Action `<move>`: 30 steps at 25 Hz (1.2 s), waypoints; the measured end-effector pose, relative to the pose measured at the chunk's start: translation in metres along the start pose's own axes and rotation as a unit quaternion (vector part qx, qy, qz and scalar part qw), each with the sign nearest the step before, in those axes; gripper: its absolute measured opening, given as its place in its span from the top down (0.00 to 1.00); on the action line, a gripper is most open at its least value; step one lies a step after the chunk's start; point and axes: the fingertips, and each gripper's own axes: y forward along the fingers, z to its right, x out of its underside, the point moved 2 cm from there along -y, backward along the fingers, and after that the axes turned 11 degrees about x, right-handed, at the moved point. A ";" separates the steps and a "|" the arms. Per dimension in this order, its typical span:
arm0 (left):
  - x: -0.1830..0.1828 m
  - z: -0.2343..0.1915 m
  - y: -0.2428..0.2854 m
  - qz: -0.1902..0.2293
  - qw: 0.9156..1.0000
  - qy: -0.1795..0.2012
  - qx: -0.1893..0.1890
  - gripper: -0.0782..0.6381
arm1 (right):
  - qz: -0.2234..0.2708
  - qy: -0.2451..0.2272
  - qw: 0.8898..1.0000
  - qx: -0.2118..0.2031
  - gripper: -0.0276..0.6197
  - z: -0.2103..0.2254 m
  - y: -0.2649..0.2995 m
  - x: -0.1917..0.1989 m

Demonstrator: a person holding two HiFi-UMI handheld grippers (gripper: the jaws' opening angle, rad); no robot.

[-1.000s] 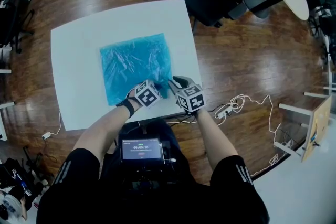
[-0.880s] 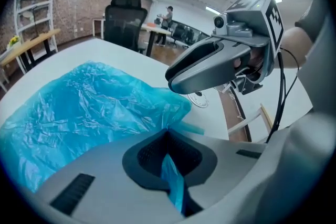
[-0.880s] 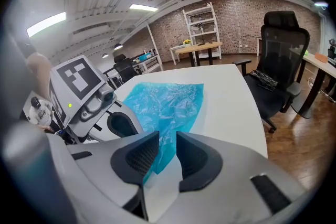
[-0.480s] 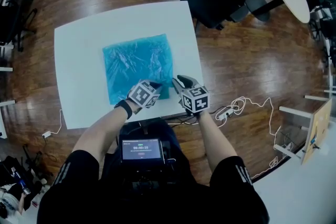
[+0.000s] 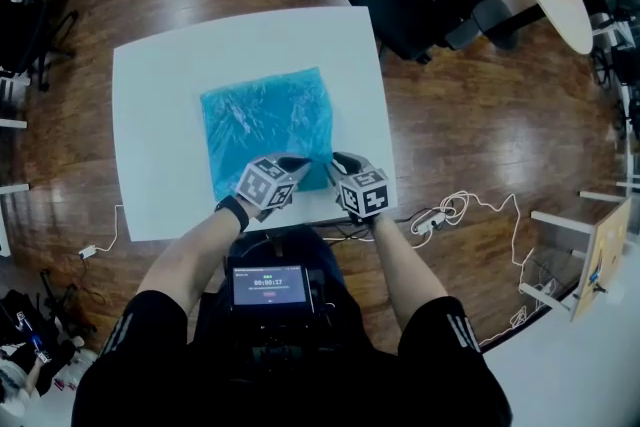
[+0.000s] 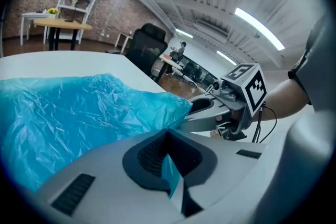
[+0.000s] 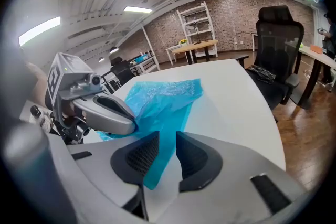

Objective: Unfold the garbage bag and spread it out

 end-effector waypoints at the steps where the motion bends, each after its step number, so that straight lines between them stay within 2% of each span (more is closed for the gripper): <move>1: -0.001 0.000 -0.002 0.003 1.000 0.001 0.000 0.89 | -0.006 -0.006 1.000 -0.003 0.75 -0.005 0.005 0.002; 7: -0.002 0.000 -0.006 0.010 1.000 0.007 0.000 0.89 | -0.042 -0.060 0.997 0.004 0.75 -0.018 0.033 0.017; 17: -0.002 -0.004 -0.013 0.024 1.000 0.002 -0.009 0.89 | -0.066 -0.102 0.992 0.022 0.76 -0.027 0.040 0.013; 23: -0.014 -0.011 -0.043 0.078 0.997 -0.009 -0.029 0.89 | -0.067 -0.100 0.992 0.026 0.76 -0.023 0.040 0.013; 30: -0.024 -0.019 -0.106 0.162 0.985 -0.015 -0.061 0.89 | -0.072 -0.100 0.992 0.032 0.76 -0.024 0.040 0.013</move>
